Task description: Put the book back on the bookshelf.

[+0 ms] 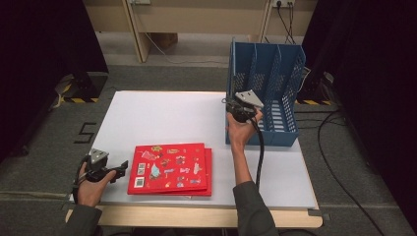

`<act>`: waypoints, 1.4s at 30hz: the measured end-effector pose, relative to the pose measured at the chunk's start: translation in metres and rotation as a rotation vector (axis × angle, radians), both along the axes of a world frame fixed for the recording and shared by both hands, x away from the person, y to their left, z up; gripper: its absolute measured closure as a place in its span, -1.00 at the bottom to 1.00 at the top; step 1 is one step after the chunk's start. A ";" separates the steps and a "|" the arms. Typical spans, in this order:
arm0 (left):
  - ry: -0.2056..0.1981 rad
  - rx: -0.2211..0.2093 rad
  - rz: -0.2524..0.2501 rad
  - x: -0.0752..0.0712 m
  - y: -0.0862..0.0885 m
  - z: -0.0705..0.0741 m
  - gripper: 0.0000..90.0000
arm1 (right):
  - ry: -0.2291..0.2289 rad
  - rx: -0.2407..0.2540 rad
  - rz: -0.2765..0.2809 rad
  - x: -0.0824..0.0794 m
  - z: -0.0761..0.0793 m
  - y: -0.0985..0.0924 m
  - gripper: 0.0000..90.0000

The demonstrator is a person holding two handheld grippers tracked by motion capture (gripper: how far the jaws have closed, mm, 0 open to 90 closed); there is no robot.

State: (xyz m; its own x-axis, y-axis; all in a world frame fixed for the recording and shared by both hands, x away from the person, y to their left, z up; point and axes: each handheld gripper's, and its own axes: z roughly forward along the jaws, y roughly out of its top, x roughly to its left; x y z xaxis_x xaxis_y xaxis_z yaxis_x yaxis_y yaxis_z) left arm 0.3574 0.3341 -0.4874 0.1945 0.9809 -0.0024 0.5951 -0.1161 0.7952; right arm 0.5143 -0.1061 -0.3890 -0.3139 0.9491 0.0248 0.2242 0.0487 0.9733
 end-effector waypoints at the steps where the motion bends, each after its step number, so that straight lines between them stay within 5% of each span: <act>1: 0.001 0.001 -0.001 0.000 0.000 0.000 -0.61 | 0.006 0.001 0.004 -0.001 0.000 0.000 0.50; 9: 0.000 -0.002 0.000 0.000 -0.001 0.000 -0.61 | 0.009 0.008 0.040 -0.012 0.000 -0.007 0.25; 18: 0.010 0.006 -0.007 0.001 -0.002 -0.001 -0.61 | -0.005 0.043 0.065 -0.048 0.007 -0.020 0.05; 24: 0.012 0.009 -0.012 0.001 -0.004 -0.002 -0.61 | -0.010 0.046 0.079 -0.068 -0.002 -0.022 0.02; 36: 0.011 0.009 -0.024 0.001 -0.006 -0.001 -0.62 | 0.079 0.036 0.128 -0.091 -0.016 -0.030 -0.06; 42: 0.013 0.011 -0.028 0.001 -0.007 -0.001 -0.62 | 0.077 0.011 0.149 -0.099 -0.021 -0.025 -0.08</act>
